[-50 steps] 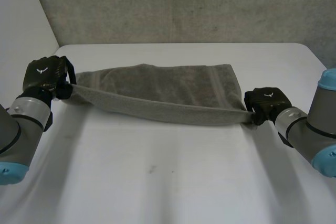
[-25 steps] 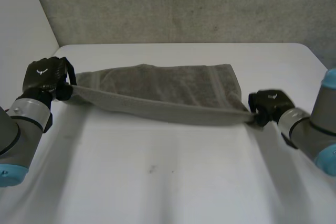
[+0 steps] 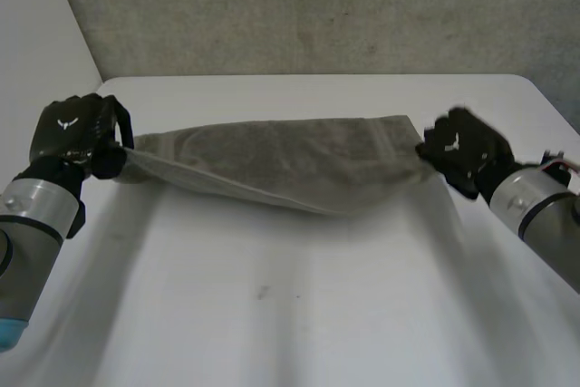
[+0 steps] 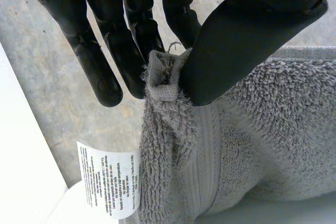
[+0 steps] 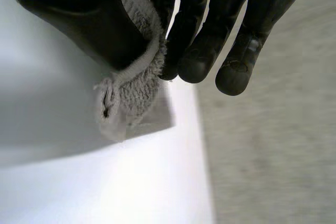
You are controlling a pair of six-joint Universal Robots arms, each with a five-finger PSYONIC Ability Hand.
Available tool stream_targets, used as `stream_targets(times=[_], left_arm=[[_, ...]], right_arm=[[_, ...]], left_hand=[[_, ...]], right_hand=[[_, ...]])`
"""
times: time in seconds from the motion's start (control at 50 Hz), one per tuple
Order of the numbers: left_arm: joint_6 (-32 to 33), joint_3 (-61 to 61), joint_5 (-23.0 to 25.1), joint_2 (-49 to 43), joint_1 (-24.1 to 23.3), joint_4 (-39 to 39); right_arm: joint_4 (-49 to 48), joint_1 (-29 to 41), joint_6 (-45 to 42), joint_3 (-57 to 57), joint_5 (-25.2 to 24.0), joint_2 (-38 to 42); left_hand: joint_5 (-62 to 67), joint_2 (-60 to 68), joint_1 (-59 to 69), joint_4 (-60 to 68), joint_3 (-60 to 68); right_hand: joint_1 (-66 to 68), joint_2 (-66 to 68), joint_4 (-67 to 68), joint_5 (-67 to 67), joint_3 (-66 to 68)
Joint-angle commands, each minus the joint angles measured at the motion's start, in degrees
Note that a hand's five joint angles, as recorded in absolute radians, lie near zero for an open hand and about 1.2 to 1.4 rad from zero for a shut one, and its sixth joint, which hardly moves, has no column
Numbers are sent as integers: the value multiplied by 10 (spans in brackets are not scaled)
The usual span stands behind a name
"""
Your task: Fold the towel.
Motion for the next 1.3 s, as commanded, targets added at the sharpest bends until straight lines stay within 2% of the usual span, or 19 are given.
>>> stream_targets(times=[0.02,0.14,0.18,0.32,0.42,0.54,0.58,0.6,0.64,0.7,0.74,0.76,0.8,0.82,0.86,0.92,1.02,1.16,1.3], left_arm=[[24,-30,0,3,5,-31],[98,-84,5,39,5,-75],[120,-115,10,88,5,-98],[125,-170,51,238,17,-184],[125,-173,83,263,32,-219],[128,-153,112,238,51,-202],[125,-120,119,172,60,-160],[125,-120,119,172,60,-160],[125,-73,114,92,55,-107],[123,-42,110,47,52,-90],[120,36,88,-54,40,-77],[120,37,88,-55,40,-77],[120,121,47,-151,14,-80],[120,121,47,-151,14,-80],[118,195,14,-231,-2,-82],[117,226,4,-264,-4,-83],[118,322,-5,-359,-14,-86],[118,397,-10,-409,-18,-102],[119,438,-9,-430,-20,-125]], right_arm=[[124,-41,12,2,-5,12],[187,-64,15,14,-9,-39],[224,-91,13,22,-20,-88],[340,-161,10,29,-76,-199],[390,-189,4,29,-105,-215],[379,-187,2,23,-123,-199],[359,-179,3,0,-117,-134],[359,-179,3,0,-117,-133],[342,-141,11,-64,-96,-51],[336,-114,17,-104,-81,-13],[332,-67,24,-204,-38,77],[332,-67,24,-204,-38,77],[334,-38,37,-302,-9,166],[334,-38,37,-303,-9,166],[330,-24,60,-388,6,237],[327,-18,73,-427,11,271],[324,7,113,-580,36,386],[324,10,115,-689,74,461],[323,10,115,-757,79,511]], left_hand=[[112,102,110,102,103],[112,102,110,102,103],[112,102,110,102,103],[112,102,110,102,103],[112,102,110,102,103],[112,102,110,102,103],[112,102,110,102,103],[112,102,110,102,103],[112,102,110,102,103],[112,102,110,102,103],[112,102,110,102,103],[112,102,110,102,103],[112,102,110,102,103],[112,102,110,102,103],[112,102,110,102,103],[112,102,110,102,103],[112,102,110,102,103],[112,102,110,102,103],[112,102,110,102,103]], right_hand=[[40,36,32,32,35],[40,36,32,32,35],[40,36,32,32,35],[40,36,32,32,35],[40,36,32,32,35],[40,36,32,32,35],[40,36,32,32,35],[40,36,32,32,35],[40,36,32,32,35],[40,36,32,32,35],[40,36,32,32,35],[40,36,32,32,35],[40,36,32,32,35],[40,36,32,32,35],[40,36,32,32,35],[40,36,32,32,35],[40,36,32,32,35],[40,36,32,32,35],[40,36,32,32,35]])
